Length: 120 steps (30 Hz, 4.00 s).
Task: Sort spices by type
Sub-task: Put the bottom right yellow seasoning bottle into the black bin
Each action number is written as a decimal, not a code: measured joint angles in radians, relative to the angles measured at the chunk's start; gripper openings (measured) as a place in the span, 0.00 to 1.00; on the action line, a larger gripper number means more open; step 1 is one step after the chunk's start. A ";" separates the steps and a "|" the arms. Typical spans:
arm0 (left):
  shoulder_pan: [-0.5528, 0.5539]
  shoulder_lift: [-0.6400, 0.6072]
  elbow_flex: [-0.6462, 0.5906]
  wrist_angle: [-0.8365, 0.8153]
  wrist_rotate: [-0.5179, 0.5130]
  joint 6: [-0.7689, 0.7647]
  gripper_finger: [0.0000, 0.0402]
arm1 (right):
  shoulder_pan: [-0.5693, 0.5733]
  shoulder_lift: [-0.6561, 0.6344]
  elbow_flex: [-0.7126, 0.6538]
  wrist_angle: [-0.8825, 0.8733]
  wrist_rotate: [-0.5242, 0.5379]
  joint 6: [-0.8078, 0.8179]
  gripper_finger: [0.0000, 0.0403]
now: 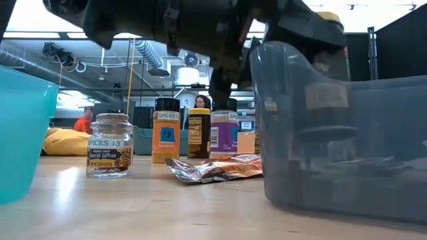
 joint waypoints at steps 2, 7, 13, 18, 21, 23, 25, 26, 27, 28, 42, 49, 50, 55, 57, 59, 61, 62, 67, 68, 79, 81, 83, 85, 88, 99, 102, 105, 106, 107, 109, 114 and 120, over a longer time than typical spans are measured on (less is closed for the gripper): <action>0.000 0.005 0.000 0.001 -0.009 0.000 0.54 | 0.000 0.000 0.000 -0.005 0.000 0.000 0.56; 0.000 0.013 0.000 -0.013 -0.018 0.001 0.54 | 0.000 0.000 0.000 -0.017 0.000 0.000 0.56; 0.000 0.013 0.000 -0.012 -0.031 0.022 0.54 | -0.002 0.000 0.000 -0.038 0.000 0.000 0.56; 0.000 0.013 0.000 -0.012 -0.033 0.034 0.57 | -0.002 0.000 0.000 -0.038 0.000 -0.003 0.56; 0.000 0.013 0.000 -0.011 -0.033 0.054 0.60 | -0.002 0.000 0.000 -0.040 0.000 -0.004 0.56; 0.001 0.013 0.000 -0.008 -0.033 0.055 0.62 | -0.002 0.000 0.000 -0.046 0.000 -0.004 0.56; 0.001 0.013 0.000 -0.007 -0.034 0.056 0.64 | -0.002 0.000 0.000 -0.056 0.000 -0.004 0.56; 0.002 0.013 0.000 -0.007 -0.033 0.056 0.65 | -0.002 0.000 0.000 -0.061 0.000 -0.004 0.56; 0.002 0.013 0.000 -0.007 -0.033 0.056 0.66 | -0.002 0.000 0.000 -0.064 0.000 -0.004 0.56; 0.002 0.013 0.000 -0.007 -0.033 0.056 0.67 | -0.002 0.000 0.000 -0.066 0.000 -0.004 0.56; 0.002 0.012 0.000 -0.010 -0.034 0.056 0.79 | -0.002 0.000 0.000 -0.066 0.000 -0.012 0.56; 0.002 0.012 0.000 -0.010 -0.034 0.053 0.80 | -0.002 0.000 0.000 -0.067 0.000 -0.012 0.56; 0.002 0.012 0.000 -0.010 -0.034 0.053 0.80 | -0.002 0.000 0.000 -0.068 0.000 -0.012 0.56; 0.002 0.012 0.000 -0.010 -0.034 0.051 0.80 | -0.002 0.000 0.000 -0.096 0.000 0.010 0.56; 0.002 0.012 0.000 -0.011 -0.034 0.047 0.80 | -0.002 0.000 -0.001 -0.112 0.000 0.034 0.56; 0.002 0.012 0.000 -0.011 -0.033 0.040 0.80 | -0.002 0.003 -0.001 -0.133 -0.002 0.063 0.56; 0.002 0.012 0.003 -0.013 -0.017 0.015 0.80 | -0.002 0.010 -0.001 -0.157 -0.014 0.081 0.56; 0.002 0.012 0.007 -0.014 -0.004 0.002 0.80 | -0.002 0.014 -0.001 -0.163 -0.023 0.086 0.56; 0.002 0.010 0.048 -0.074 0.054 -0.003 0.80 | -0.002 0.026 -0.001 -0.166 -0.033 0.080 0.56; 0.003 0.010 0.059 -0.090 0.058 -0.002 0.80 | -0.002 0.027 -0.001 -0.166 -0.034 0.077 0.56; 0.021 0.008 0.105 -0.175 0.121 0.001 0.80 | -0.002 0.027 -0.001 -0.182 -0.036 0.077 0.56; 0.027 -0.007 0.106 -0.171 0.121 0.010 0.80 | -0.002 0.027 -0.001 -0.187 -0.051 0.068 0.56; 0.032 -0.042 0.108 -0.172 0.120 0.051 0.80 | -0.002 0.027 -0.001 -0.178 -0.066 0.055 0.56; 0.041 -0.090 0.109 -0.169 0.118 0.116 0.80 | -0.001 0.027 -0.001 -0.142 -0.072 0.034 0.56; 0.055 -0.173 0.109 -0.188 0.101 0.208 0.80 | 0.002 0.029 -0.001 -0.093 -0.091 -0.035 0.56; 0.059 -0.575 0.109 -0.353 0.013 0.342 0.80 | -0.148 0.258 0.000 0.105 -0.324 -0.452 0.55; 0.050 -0.659 0.109 -0.406 -0.019 0.345 0.80 | -0.186 0.332 0.000 0.122 -0.427 -0.553 0.55; 0.046 -0.715 0.109 -0.470 -0.037 0.345 0.80 | -0.211 0.409 0.000 0.127 -0.516 -0.669 0.54; 0.045 -0.729 0.109 -0.492 -0.037 0.345 0.80 | -0.217 0.437 0.000 0.135 -0.539 -0.699 0.54; 0.042 -0.743 0.109 -0.515 -0.037 0.345 0.80 | -0.222 0.464 0.005 0.137 -0.556 -0.726 0.54; 0.039 -0.764 0.109 -0.549 -0.037 0.345 0.80 | -0.229 0.523 0.031 0.139 -0.576 -0.759 0.54; 0.034 -0.790 0.109 -0.593 -0.036 0.346 0.80 | -0.231 0.660 0.145 0.131 -0.585 -0.834 0.54; 0.026 -0.800 0.109 -0.628 -0.035 0.382 0.80 | -0.233 0.808 0.292 0.000 -0.587 -0.925 0.53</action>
